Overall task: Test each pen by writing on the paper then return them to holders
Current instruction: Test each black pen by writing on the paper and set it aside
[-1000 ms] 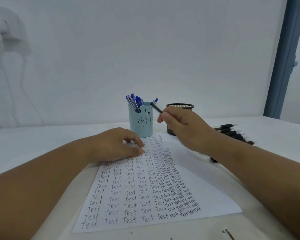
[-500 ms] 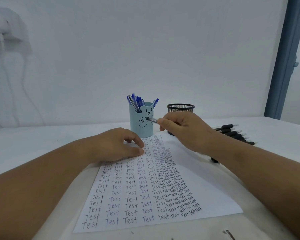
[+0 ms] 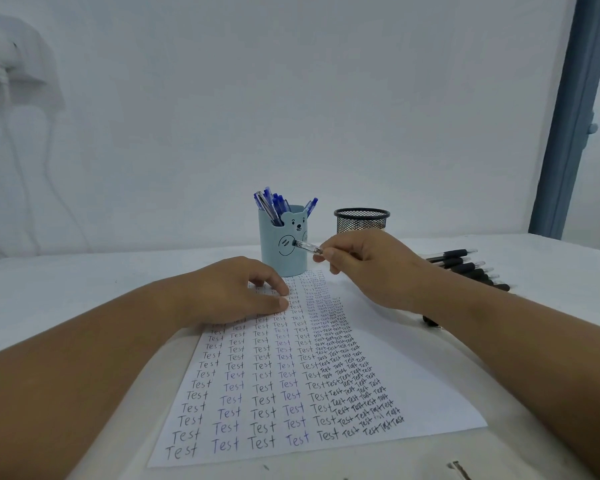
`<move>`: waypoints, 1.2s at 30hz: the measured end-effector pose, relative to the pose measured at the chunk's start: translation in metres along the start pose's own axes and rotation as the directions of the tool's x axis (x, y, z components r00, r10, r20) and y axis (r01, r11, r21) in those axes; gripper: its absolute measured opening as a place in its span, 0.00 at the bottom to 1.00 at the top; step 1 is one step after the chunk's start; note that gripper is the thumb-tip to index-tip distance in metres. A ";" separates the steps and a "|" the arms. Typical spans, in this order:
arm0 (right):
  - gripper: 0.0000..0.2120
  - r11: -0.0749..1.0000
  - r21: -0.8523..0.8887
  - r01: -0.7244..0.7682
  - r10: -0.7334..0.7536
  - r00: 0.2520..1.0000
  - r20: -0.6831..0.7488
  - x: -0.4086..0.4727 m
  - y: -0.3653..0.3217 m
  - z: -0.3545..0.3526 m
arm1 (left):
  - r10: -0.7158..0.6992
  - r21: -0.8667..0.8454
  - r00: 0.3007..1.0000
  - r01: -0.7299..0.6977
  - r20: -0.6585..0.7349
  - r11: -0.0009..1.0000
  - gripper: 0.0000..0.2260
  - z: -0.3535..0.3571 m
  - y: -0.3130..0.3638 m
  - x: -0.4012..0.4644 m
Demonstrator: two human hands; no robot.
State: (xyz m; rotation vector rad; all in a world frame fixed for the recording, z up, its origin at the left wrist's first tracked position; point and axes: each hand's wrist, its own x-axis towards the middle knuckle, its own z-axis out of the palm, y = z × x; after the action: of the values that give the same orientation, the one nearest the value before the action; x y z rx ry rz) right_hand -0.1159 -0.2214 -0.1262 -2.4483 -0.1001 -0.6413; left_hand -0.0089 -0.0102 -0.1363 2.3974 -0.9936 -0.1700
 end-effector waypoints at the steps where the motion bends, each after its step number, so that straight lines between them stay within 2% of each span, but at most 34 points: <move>1: 0.13 1.000 0.001 -0.003 0.003 1.000 -0.001 0.000 0.000 0.000 | -0.003 0.000 1.000 0.003 -0.001 1.000 0.08 0.000 0.000 0.000; 14: 0.11 0.998 0.058 -0.018 0.017 1.000 0.008 -0.002 -0.003 -0.003 | -0.019 0.016 1.000 0.019 0.001 1.000 0.09 0.000 0.006 -0.004; 19: 0.14 0.998 0.066 0.024 -0.025 1.000 0.009 0.000 0.000 -0.001 | -0.012 0.011 1.000 0.012 -0.005 1.000 0.08 0.000 0.003 -0.003; 21: 0.10 0.997 0.073 0.033 -0.035 0.999 0.020 0.000 0.001 -0.001 | -0.006 0.004 1.000 0.006 -0.011 1.000 0.08 0.000 0.002 -0.002; 25: 0.08 0.999 -0.011 0.031 -0.031 0.998 0.047 0.003 0.005 -0.016 | 0.007 0.029 1.000 -0.007 -0.011 1.000 0.08 0.000 0.002 -0.002; 30: 0.08 0.972 -0.233 0.001 0.009 0.999 0.041 0.006 0.011 -0.051 | 0.057 0.036 0.997 -0.055 -0.059 0.998 0.08 0.004 0.004 -0.002; 36: 0.16 0.919 -0.357 -0.167 0.203 0.977 0.064 -0.001 0.028 -0.097 | 0.119 0.023 0.985 -0.117 -0.127 0.993 0.09 0.015 0.012 -0.004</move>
State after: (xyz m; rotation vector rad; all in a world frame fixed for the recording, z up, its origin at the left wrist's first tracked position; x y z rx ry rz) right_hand -0.1519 -0.3000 -0.0734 -2.7890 0.2243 -0.4841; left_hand -0.0235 -0.0204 -0.1429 2.3225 -1.0762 0.0351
